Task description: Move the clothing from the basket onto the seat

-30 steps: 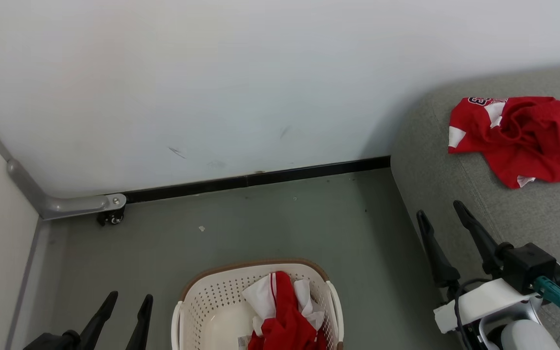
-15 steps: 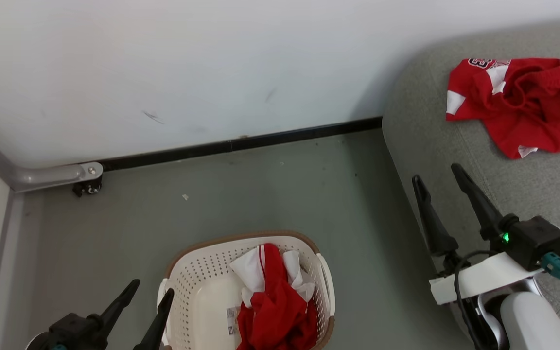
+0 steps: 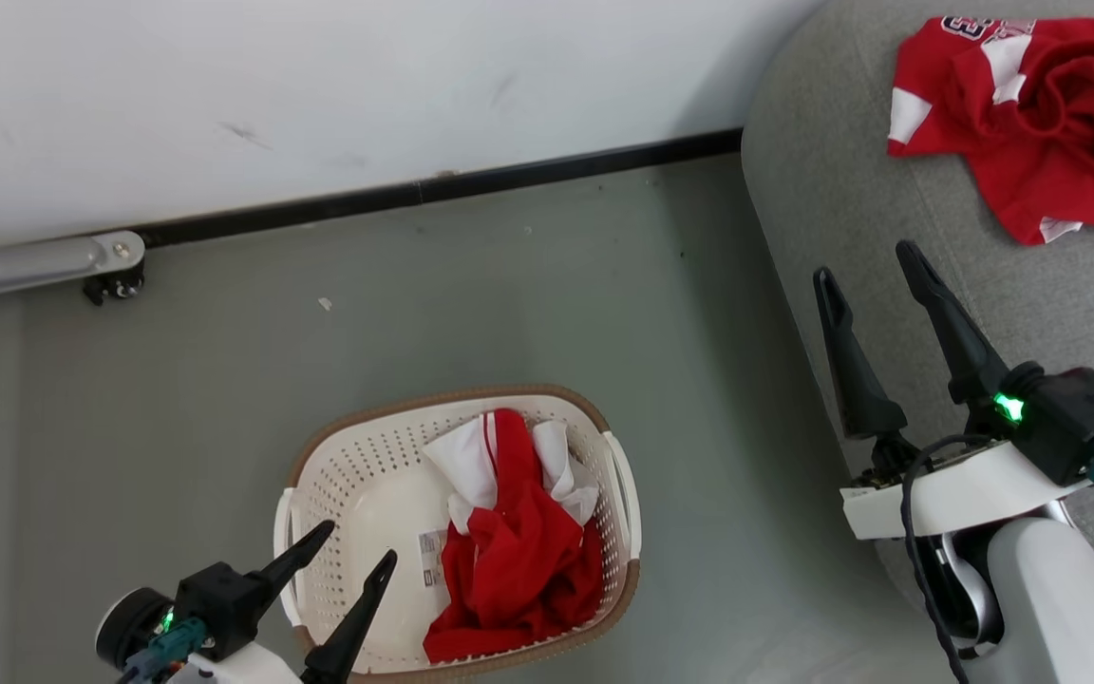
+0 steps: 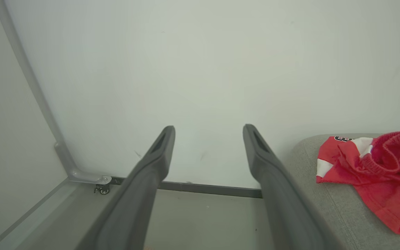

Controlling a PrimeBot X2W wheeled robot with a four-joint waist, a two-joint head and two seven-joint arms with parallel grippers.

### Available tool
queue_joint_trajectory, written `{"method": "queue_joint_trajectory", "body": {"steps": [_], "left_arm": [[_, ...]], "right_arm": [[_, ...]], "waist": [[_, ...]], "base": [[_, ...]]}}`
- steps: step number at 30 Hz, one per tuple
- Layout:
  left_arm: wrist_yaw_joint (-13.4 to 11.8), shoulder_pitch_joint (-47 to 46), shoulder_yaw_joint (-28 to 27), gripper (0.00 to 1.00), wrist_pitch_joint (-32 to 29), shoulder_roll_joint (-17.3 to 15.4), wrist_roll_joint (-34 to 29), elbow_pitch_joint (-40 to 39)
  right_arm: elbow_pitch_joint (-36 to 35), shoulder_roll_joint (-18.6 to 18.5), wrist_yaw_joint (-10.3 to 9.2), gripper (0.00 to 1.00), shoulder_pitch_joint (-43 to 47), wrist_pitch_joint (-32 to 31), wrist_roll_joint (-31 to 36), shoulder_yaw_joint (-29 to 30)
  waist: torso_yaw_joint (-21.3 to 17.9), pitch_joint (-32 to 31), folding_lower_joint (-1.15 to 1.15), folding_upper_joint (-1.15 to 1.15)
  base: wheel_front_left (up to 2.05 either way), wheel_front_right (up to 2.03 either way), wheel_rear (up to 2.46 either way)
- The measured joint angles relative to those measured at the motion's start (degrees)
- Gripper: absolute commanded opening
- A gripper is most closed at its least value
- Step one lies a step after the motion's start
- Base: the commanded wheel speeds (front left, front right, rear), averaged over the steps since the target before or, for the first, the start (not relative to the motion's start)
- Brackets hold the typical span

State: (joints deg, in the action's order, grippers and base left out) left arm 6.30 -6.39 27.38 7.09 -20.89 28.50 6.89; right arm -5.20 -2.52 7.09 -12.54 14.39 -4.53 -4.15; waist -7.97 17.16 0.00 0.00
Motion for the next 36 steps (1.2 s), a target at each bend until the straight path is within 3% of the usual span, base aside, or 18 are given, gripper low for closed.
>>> {"method": "queue_joint_trajectory", "body": {"steps": [26, 36], "left_arm": [[0.92, -16.08, 9.69, 1.0, -6.65, 0.08, 0.83, 7.86], [0.92, -22.46, 16.81, 1.0, -9.64, -2.0, 0.8, 9.96]], "right_arm": [[-4.1, -0.03, 0.0, 1.0, -7.89, 0.08, -3.25, -1.92], [-5.47, -0.07, 0.0, 1.0, -10.38, 0.09, -5.44, -2.54]], "waist": [[-2.54, 15.2, 0.0, 0.0], [-4.2, 21.15, 0.0, 0.0]], "base": [[0.0, 0.0, 0.0], [0.0, 0.0, 0.0]]}}
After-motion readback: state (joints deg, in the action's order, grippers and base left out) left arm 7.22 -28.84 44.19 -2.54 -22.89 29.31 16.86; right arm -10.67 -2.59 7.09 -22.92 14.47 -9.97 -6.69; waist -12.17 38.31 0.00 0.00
